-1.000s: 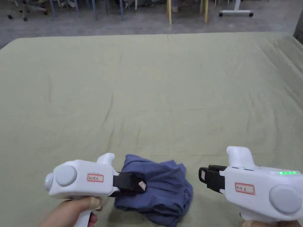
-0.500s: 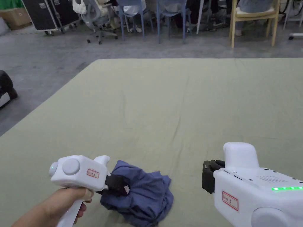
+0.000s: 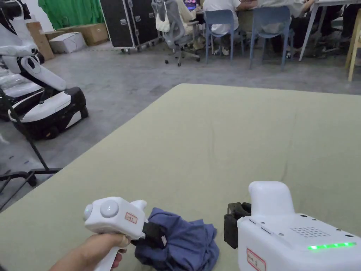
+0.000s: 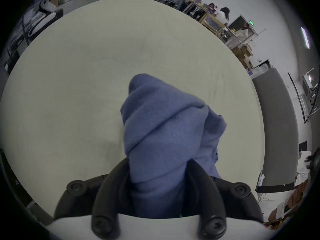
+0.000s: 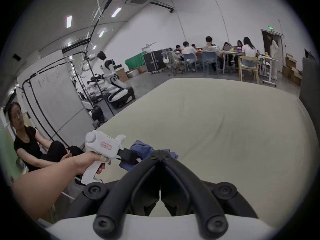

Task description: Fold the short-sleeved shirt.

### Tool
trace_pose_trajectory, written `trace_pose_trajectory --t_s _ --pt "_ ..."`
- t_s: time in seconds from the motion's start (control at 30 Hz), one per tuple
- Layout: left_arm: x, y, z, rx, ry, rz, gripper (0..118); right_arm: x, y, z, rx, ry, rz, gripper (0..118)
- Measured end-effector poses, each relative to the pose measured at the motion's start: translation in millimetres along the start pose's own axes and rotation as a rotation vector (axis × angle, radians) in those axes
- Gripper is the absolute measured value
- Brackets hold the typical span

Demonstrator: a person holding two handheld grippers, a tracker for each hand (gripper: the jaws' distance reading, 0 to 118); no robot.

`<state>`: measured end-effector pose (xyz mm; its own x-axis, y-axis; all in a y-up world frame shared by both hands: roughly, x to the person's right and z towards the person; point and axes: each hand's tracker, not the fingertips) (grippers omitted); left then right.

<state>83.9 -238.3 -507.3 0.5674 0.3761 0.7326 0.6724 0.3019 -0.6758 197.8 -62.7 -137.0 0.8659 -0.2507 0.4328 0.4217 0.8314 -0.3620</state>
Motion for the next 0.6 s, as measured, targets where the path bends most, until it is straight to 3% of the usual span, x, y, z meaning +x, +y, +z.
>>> trace_pose_trajectory --t_s 0.2,0.23,0.27,0.3,0.33,0.37,0.5,0.6 --pt "-7 1 1 -0.005 -0.009 -0.002 34 -10 0 1 0.001 0.000 0.022 2" --pt "-7 2 1 -0.004 0.009 -0.005 43 -10 0 1 0.001 -0.003 0.024 2" --pt "-8 2 0 0.003 0.072 -0.011 67 -10 1 1 0.000 -0.004 0.025 2" --pt "-9 3 0 0.002 0.173 -0.034 100 -10 1 1 -0.001 -0.005 0.025 2" --pt "-12 4 1 0.006 0.272 -0.051 118 -8 1 2 -0.003 -0.004 0.024 2" --pt "-17 4 8 0.044 0.352 -0.073 118 -7 1 3 -0.006 -0.006 0.025 2" --pt "-29 6 31 0.121 0.300 0.046 118 2 3 9 0.006 -0.028 0.017 2" --pt "-18 6 50 0.181 0.384 0.008 118 6 7 14 0.012 -0.040 0.013 2"
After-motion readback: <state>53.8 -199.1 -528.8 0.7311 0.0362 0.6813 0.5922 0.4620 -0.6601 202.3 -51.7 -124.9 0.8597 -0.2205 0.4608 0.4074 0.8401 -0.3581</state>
